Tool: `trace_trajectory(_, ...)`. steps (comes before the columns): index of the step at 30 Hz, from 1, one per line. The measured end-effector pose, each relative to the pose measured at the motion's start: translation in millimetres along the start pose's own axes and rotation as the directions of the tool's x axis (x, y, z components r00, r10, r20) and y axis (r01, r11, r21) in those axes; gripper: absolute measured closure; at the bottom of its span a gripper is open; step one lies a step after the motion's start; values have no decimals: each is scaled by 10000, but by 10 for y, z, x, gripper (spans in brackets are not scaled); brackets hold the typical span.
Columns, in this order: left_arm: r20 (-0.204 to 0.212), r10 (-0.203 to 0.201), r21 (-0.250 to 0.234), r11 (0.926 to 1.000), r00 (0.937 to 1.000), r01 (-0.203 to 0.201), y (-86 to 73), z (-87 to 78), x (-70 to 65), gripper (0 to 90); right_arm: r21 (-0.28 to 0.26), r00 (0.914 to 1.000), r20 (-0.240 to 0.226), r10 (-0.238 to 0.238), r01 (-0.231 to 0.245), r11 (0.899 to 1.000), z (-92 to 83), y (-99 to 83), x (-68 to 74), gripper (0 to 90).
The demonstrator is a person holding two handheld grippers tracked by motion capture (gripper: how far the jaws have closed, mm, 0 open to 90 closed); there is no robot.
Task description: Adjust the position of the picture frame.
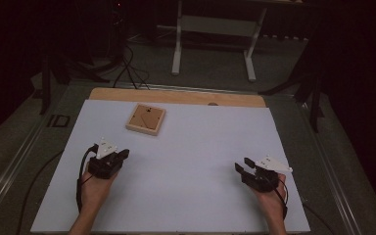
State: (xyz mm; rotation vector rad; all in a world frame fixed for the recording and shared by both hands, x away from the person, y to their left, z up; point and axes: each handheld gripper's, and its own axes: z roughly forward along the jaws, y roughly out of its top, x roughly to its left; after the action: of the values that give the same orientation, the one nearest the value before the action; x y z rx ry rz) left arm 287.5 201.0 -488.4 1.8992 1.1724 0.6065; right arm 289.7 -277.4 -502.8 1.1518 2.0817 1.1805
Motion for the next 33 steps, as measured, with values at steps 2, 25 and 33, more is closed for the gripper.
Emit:
trace_trajectory(2, -10, 57, -8, 10000, 10000, -57, 22, 11, -5, 878, 12, 10000, 7, -25, 25, 10000, 1, -2, -4, 528)
trace_trajectory(25, 112, -230, 185, 9996, 9997, 228, 374, 185, 68, 671, 46, 10000, 62, 66, -66, 10000, 6, -11, -30, 521)
trace_trajectory(33, -7, -62, 296, 9995, 10000, 62, 436, 257, 87, 667, 52, 9999, 74, 74, -75, 10000, 8, -13, -29, 519)
